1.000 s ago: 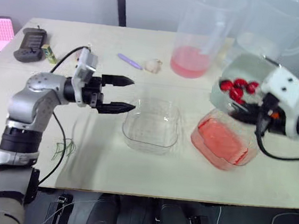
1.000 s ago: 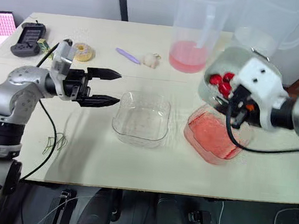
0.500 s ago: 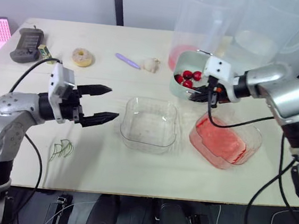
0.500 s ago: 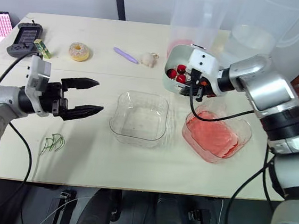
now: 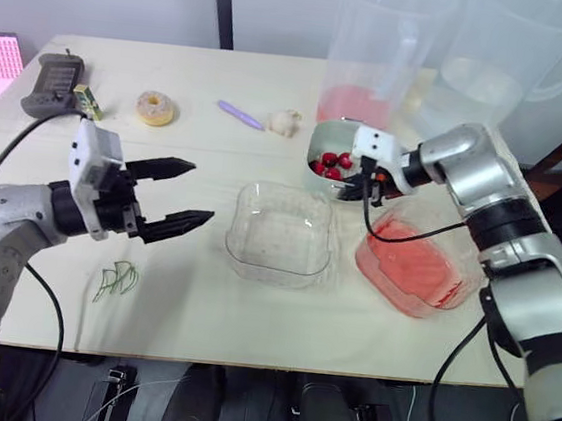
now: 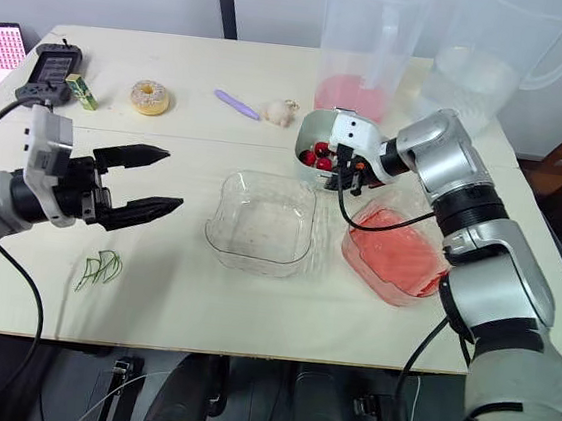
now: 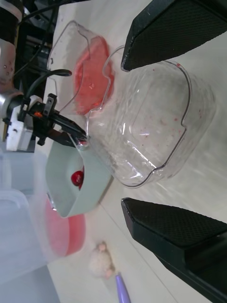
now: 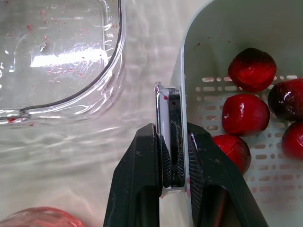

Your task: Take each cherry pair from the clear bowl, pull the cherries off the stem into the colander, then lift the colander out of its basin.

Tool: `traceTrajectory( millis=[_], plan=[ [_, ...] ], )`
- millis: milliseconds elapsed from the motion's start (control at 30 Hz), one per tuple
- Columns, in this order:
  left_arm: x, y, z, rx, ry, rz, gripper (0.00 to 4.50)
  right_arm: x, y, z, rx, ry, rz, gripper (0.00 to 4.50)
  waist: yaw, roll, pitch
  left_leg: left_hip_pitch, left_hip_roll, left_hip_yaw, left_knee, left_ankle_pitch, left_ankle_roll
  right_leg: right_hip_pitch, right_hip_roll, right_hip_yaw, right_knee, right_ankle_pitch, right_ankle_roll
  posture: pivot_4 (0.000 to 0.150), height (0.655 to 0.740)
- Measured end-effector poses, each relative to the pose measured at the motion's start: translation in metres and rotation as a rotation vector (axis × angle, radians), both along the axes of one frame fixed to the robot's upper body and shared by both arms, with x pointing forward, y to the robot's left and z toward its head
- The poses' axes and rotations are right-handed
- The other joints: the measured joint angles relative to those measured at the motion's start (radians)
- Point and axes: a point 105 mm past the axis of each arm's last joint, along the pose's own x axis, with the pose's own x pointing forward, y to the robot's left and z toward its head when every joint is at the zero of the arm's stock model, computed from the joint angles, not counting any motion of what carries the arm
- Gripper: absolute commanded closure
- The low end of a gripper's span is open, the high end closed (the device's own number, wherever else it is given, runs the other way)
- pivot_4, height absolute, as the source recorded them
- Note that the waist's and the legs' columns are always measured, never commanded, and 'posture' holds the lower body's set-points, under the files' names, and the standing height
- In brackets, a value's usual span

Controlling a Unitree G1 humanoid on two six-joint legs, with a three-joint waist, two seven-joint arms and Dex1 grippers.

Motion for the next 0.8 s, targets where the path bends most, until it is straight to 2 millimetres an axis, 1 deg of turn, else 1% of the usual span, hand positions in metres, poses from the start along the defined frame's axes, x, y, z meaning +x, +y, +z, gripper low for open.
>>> traceTrajectory(
  millis=[133,200,267,300,333,400,467,500,600,667,733,800],
  plan=[
    [0.0,0.001,-0.003,-0.003,0.011,0.012,0.0,0.002,-0.002,-0.01,-0.021,0.019,-0.004,4.27,0.0,0.0,0.0,0.0,0.0,0.0,0.0,0.0,0.0,0.0,0.0,0.0,0.0,0.0,0.0,0.15,0.74],
    [0.0,0.0,-0.002,-0.004,0.009,0.013,0.0,0.002,-0.004,-0.009,-0.019,0.021,-0.004,4.27,0.001,0.0,0.0,0.0,0.0,0.0,0.0,0.0,0.0,0.0,0.0,0.0,0.0,0.0,0.0,0.15,0.74],
    [-0.001,-0.001,-0.002,-0.004,0.006,0.009,0.0,0.002,-0.006,-0.008,-0.011,0.03,-0.012,3.24,0.001,0.0,0.0,0.0,0.0,0.0,0.0,0.0,0.0,0.0,0.0,0.0,0.0,0.0,0.0,0.15,0.74],
    [-0.001,-0.001,-0.002,-0.005,0.006,0.008,0.0,0.001,-0.006,-0.007,-0.003,0.035,-0.018,2.92,0.001,0.0,0.0,0.0,0.0,0.0,0.0,0.0,0.0,0.0,0.0,0.0,0.0,0.0,0.0,0.15,0.74],
    [-0.001,-0.001,-0.001,-0.006,0.006,0.007,0.0,0.001,-0.007,-0.006,0.008,0.037,-0.025,2.49,0.001,0.0,0.0,0.0,0.0,0.0,0.0,0.0,0.0,0.0,0.0,0.0,0.0,0.0,0.0,0.15,0.74],
    [-0.001,-0.001,-0.001,-0.008,0.007,0.004,0.0,0.001,-0.009,-0.001,0.027,0.04,-0.037,1.52,0.001,0.0,0.0,0.001,0.0,0.0,0.0,0.0,0.0,0.0,0.0,0.0,0.0,0.0,0.0,0.15,0.74],
    [0.0,-0.001,-0.001,-0.012,0.008,0.003,0.0,0.0,-0.014,0.007,0.044,0.039,-0.045,0.5,0.001,0.0,0.0,0.001,0.0,0.0,0.0,0.0,0.0,0.0,0.0,0.0,0.0,0.0,0.0,0.15,0.74],
    [0.001,-0.001,0.0,-0.014,0.01,0.004,0.0,-0.001,-0.015,0.012,0.058,0.034,-0.05,0.06,0.001,0.0,0.0,0.001,0.0,0.0,0.0,0.0,0.0,0.0,0.0,0.0,0.0,0.0,0.0,0.15,0.74],
    [0.009,-0.003,0.001,-0.022,0.03,0.014,0.0,-0.003,-0.024,0.036,0.113,0.001,-0.075,0.06,0.003,0.0,0.0,0.001,0.0,0.0,0.0,0.0,0.0,0.001,0.0,0.0,0.0,0.0,0.0,0.15,0.74],
    [0.011,-0.003,0.0,-0.03,0.05,0.014,0.0,-0.007,-0.034,0.057,0.159,-0.037,-0.095,0.06,0.004,0.0,0.0,0.001,0.0,0.0,-0.001,0.0,0.0,0.001,0.0,0.0,0.0,0.0,0.0,0.15,0.74],
    [0.016,-0.001,0.001,-0.042,0.06,0.021,0.0,-0.019,-0.048,0.079,0.201,-0.055,-0.121,0.06,0.008,0.0,0.0,0.001,0.0,0.0,-0.001,0.0,0.0,0.001,0.0,0.0,0.0,0.0,0.0,0.15,0.74],
    [0.021,-0.001,0.003,-0.047,0.06,0.025,0.0,-0.034,-0.061,0.09,0.23,-0.063,-0.136,0.06,0.011,0.0,0.0,0.001,0.0,-0.001,-0.001,0.0,0.0,0.001,0.0,-0.001,0.0,-0.001,0.0,0.15,0.74]
  ],
)
